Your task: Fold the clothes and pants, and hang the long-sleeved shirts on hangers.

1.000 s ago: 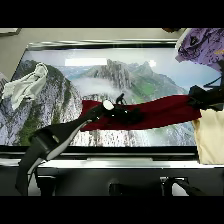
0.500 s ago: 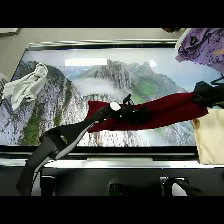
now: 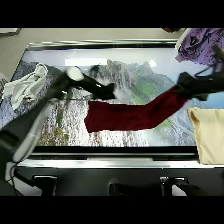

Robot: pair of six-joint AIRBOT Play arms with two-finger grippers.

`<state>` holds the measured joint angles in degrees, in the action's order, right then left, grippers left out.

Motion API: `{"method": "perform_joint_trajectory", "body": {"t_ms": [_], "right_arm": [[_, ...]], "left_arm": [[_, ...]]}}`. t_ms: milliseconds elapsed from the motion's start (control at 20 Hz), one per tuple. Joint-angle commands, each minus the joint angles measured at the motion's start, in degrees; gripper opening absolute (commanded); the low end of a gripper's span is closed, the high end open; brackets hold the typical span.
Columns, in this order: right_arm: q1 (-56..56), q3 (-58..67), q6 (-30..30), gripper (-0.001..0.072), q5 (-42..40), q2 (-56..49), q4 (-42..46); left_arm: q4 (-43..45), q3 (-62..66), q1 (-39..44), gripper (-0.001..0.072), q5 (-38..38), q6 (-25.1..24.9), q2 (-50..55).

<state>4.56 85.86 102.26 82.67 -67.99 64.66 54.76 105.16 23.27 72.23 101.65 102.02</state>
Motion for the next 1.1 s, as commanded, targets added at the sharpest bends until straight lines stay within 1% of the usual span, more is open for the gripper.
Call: {"method": "perform_joint_trajectory", "body": {"t_ms": [0,100,250,450,550,750,1050], "right_arm": [[-11.32,0.07,6.05,0.0025,-5.27,-3.26,0.63],[-18.32,0.07,8.92,0.0025,-9.35,-6.38,0.76],[-27.69,0.07,12.66,0.0025,-17.27,-11.61,0.72],[-35.36,0.07,16.17,0.0025,-24.70,-17.88,0.39],[-37.46,0.07,17.62,0.0025,-27.91,-20.22,0.35],[-38.10,0.07,17.59,0.0025,-31.26,-23.23,-1.90],[-38.10,0.07,17.25,0.0026,-31.71,-25.90,-3.58]], "left_arm": [[16.33,0.04,-9.07,0.0018,13.57,1.03,-9.64],[17.97,0.04,-13.55,0.0019,15.56,0.90,-13.51],[17.92,0.04,-18.82,0.0019,16.09,0.59,-17.75],[17.92,0.04,-22.82,0.0019,16.98,-0.92,-19.76],[17.92,0.02,-23.58,0.0019,17.42,-1.33,-19.76],[17.94,0.02,-23.91,0.0019,17.33,-2.23,-19.71],[17.94,0.02,-23.91,0.0019,17.29,-2.62,-19.69]]}}
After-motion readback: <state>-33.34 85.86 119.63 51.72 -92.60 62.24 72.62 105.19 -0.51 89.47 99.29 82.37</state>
